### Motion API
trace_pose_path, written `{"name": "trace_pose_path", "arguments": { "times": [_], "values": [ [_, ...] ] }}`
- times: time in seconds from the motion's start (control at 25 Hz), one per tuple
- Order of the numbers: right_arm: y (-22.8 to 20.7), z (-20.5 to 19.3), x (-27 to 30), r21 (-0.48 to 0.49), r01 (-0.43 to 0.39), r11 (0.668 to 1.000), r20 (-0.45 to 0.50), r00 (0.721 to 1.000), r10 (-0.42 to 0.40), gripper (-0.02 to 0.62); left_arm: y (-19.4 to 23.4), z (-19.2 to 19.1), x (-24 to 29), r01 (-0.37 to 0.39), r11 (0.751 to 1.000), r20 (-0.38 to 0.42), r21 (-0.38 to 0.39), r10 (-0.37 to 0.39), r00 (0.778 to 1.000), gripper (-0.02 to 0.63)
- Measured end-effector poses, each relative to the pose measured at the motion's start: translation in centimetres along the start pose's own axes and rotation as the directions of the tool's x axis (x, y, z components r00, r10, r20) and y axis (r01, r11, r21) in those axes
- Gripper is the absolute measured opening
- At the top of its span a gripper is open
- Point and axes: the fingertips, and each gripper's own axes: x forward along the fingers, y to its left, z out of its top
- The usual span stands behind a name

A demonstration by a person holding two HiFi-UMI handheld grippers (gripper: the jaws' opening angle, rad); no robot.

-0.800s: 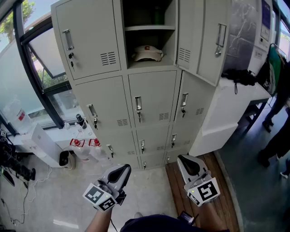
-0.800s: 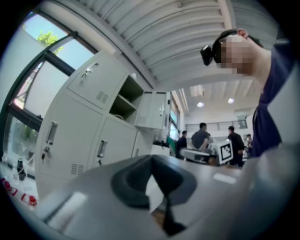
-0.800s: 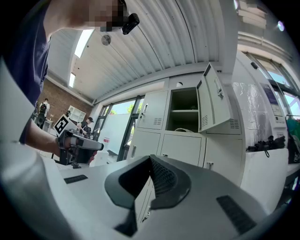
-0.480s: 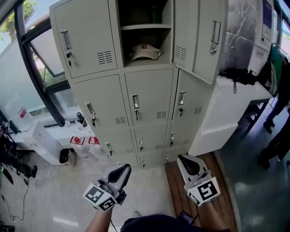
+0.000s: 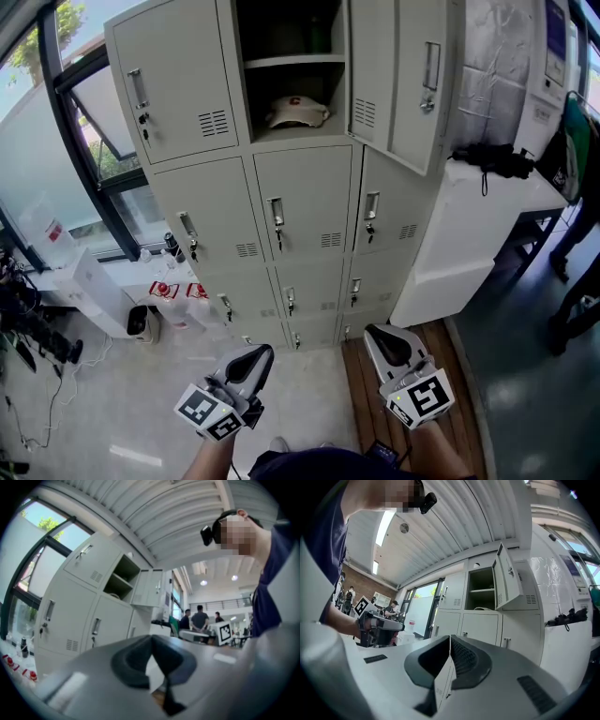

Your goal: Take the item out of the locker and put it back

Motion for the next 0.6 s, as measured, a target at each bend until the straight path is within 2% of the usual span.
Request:
{"name": "trace_pose_path", "arguments": {
  "times": [0.28, 0.6],
  "values": [
    [-0.6, 0.2, -0.8, 0.023, 0.002, 1.0, 0.018, 1.0, -0.002, 0.009, -0.8, 0.1, 0.0, -0.006, 1.0, 0.003, 0.009, 0.006, 1.0, 0.005],
    [-1.2, 0.3, 0.6, 0.007, 0.009, 1.0, 0.016, 1.0, -0.009, 0.009, 0.5, 0.5, 0.9, 0.005, 1.0, 0.018, 0.008, -0.005, 1.0, 0.005]
  ]
}}
